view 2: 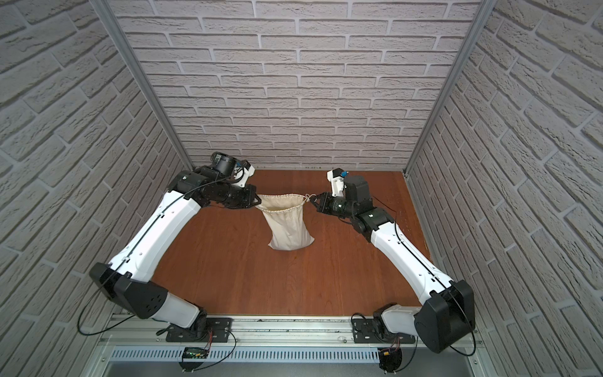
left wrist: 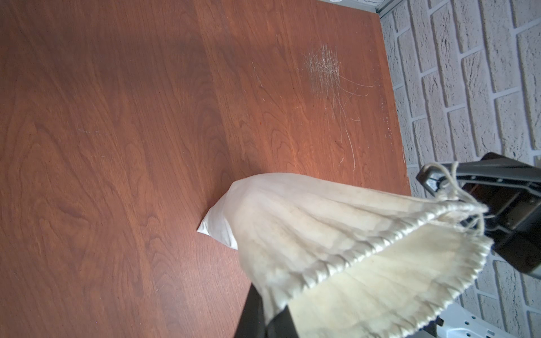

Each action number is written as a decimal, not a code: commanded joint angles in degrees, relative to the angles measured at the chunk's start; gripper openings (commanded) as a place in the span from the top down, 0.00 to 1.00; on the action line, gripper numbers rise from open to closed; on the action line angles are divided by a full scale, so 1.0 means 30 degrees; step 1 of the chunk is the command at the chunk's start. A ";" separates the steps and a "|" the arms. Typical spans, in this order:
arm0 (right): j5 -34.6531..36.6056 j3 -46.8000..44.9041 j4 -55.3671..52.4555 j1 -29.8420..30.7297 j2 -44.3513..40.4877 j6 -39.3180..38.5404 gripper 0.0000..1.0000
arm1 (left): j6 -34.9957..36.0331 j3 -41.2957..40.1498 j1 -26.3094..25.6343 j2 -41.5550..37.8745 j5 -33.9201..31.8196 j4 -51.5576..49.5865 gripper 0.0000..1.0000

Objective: Close the soil bag
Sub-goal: Frap the soil bag at the center of the board.

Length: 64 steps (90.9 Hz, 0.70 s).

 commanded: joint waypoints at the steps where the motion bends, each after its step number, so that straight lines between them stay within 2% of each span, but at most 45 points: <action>1: 0.1773 0.0683 -0.1784 -0.0121 -0.1061 -0.1393 0.97 | 0.0225 -0.0042 0.0212 -0.0437 -0.0231 0.0149 0.97; 15: 0.4871 0.2864 -0.6474 -0.0165 -0.1134 -0.4208 0.97 | 0.0316 0.0037 0.0253 -0.0445 -0.0356 0.0075 0.97; 36: 0.6761 0.5730 -0.8799 -0.0260 -0.1305 -0.5830 0.97 | 0.0428 0.0019 0.0497 -0.0588 -0.0474 -0.0070 0.97; 49: 0.5262 0.6903 -0.7937 -0.0294 -0.1292 -0.5825 0.97 | 0.0508 0.0427 0.0591 -0.0590 -0.0541 -0.0220 0.96; 56: 0.4058 0.7189 -0.6591 -0.0296 -0.1220 -0.5547 0.97 | 0.0492 0.0611 0.0608 -0.0568 -0.0513 -0.0138 0.84; 64: 0.3328 0.7655 -0.5240 -0.0151 -0.0845 -0.5688 0.97 | 0.0429 0.0793 0.0608 -0.0510 -0.0305 0.0013 0.80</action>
